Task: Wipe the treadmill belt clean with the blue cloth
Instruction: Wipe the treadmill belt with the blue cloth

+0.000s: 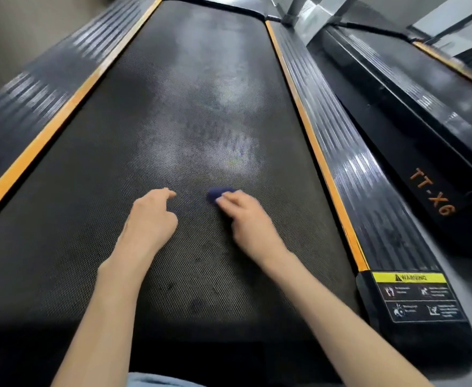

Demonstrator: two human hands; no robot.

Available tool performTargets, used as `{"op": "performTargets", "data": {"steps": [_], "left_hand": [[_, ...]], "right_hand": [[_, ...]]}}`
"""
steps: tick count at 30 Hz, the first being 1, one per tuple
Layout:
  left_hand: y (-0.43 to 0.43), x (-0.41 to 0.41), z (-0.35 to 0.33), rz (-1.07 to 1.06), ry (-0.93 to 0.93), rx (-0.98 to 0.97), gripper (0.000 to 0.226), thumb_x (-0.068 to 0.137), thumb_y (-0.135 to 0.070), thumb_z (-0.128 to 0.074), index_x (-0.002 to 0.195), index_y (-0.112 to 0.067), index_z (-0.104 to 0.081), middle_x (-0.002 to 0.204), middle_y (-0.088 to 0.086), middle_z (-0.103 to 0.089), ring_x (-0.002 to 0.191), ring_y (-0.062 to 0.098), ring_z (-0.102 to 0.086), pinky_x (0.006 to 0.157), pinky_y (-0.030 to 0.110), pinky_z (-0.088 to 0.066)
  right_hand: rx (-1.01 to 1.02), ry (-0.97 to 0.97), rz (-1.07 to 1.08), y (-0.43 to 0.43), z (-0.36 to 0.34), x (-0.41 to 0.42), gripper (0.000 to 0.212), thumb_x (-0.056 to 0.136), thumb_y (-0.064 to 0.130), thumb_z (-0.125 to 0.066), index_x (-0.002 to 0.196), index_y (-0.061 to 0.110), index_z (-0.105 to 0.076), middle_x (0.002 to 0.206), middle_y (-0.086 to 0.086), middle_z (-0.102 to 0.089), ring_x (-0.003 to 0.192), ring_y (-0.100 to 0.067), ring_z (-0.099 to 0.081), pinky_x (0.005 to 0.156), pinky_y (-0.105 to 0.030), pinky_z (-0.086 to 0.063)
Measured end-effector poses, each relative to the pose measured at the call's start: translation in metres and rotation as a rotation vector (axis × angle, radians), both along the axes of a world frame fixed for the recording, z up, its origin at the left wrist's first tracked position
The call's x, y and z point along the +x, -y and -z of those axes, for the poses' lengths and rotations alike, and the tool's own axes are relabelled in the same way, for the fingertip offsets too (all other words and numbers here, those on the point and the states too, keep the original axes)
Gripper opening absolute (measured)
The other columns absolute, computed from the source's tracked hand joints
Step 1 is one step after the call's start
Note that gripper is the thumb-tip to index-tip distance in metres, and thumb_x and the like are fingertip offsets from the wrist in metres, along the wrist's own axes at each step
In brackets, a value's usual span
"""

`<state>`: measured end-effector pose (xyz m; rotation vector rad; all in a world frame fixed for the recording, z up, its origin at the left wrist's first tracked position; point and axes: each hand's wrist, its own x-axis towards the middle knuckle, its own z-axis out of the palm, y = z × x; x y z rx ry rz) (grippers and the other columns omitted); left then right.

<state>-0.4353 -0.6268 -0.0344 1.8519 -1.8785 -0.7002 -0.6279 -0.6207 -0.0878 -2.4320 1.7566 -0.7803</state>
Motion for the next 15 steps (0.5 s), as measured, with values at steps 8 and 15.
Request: {"op": "performTargets", "data": {"steps": [8, 15], "left_hand": [[0.001, 0.0, 0.003, 0.153, 0.082, 0.076, 0.063, 0.08, 0.01, -0.037, 0.14, -0.01, -0.038, 0.152, 0.005, -0.025, 0.141, 0.019, -0.019, 0.115, 0.028, -0.014], [0.007, -0.016, 0.002, 0.203, 0.05, 0.022, 0.059, 0.079, 0.01, -0.041, 0.136, -0.007, -0.044, 0.149, 0.008, -0.033, 0.14, 0.018, -0.025, 0.113, 0.025, -0.016]], "right_hand": [[0.077, 0.103, 0.437, 0.03, -0.006, -0.036, 0.042, 0.082, -0.001, -0.041, 0.117, 0.002, -0.063, 0.122, -0.014, -0.061, 0.116, -0.032, -0.052, 0.101, -0.031, -0.036], [0.074, -0.095, -0.211, -0.046, 0.004, 0.012, 0.05, 0.075, -0.004, -0.055, 0.122, 0.01, -0.061, 0.127, -0.008, -0.059, 0.12, -0.03, -0.052, 0.104, -0.033, -0.034]]}}
